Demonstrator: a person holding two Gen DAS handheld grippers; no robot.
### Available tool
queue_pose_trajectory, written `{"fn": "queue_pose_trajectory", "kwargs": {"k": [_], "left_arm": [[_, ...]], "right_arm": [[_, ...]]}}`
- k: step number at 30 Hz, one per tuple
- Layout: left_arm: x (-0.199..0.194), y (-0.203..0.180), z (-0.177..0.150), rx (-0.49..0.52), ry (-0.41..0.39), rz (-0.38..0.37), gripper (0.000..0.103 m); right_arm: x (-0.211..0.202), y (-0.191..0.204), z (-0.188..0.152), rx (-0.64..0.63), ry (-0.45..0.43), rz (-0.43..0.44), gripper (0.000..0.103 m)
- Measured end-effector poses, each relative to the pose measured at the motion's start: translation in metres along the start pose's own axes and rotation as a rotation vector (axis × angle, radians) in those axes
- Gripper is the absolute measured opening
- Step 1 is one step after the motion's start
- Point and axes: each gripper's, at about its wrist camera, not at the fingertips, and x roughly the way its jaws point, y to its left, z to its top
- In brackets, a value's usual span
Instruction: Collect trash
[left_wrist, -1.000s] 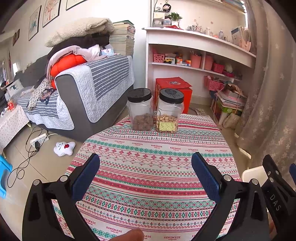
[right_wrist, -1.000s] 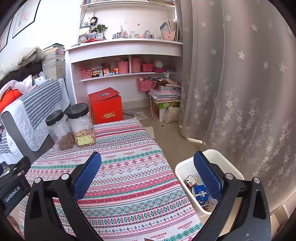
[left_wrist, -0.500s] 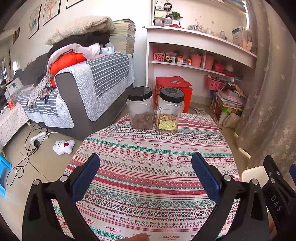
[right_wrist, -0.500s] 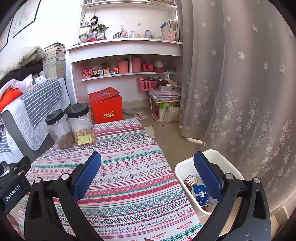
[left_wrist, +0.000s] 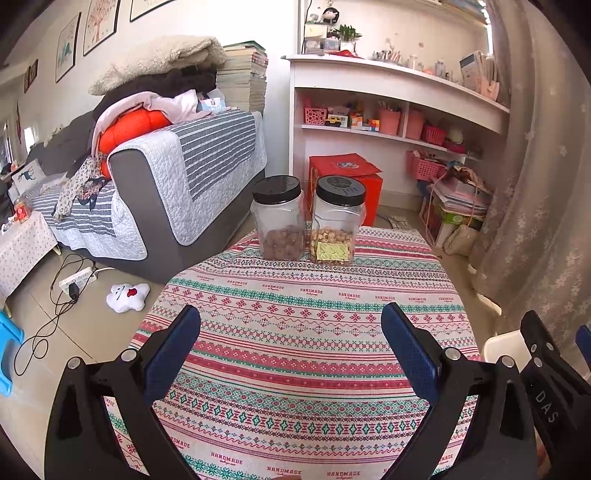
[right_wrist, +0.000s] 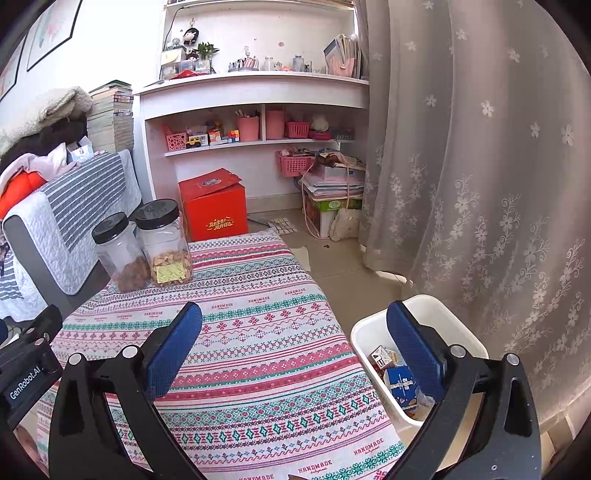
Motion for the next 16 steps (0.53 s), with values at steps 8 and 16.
{"fn": "queue_pose_trajectory", "kwargs": {"k": [8,16], "left_arm": [[-0.0012,-0.0039,0.0023,0.009,-0.012,-0.042,0.083],[0.0002,-0.0026,0.0045,-0.011,0.018,-0.004,0.096]], "right_arm": [[0.0004,0.0004,-0.0007,0.001,-0.001,-0.002,0.096],[0.0009,-0.0034,0.0018,0.005,-0.005,-0.003,0.096]]}}
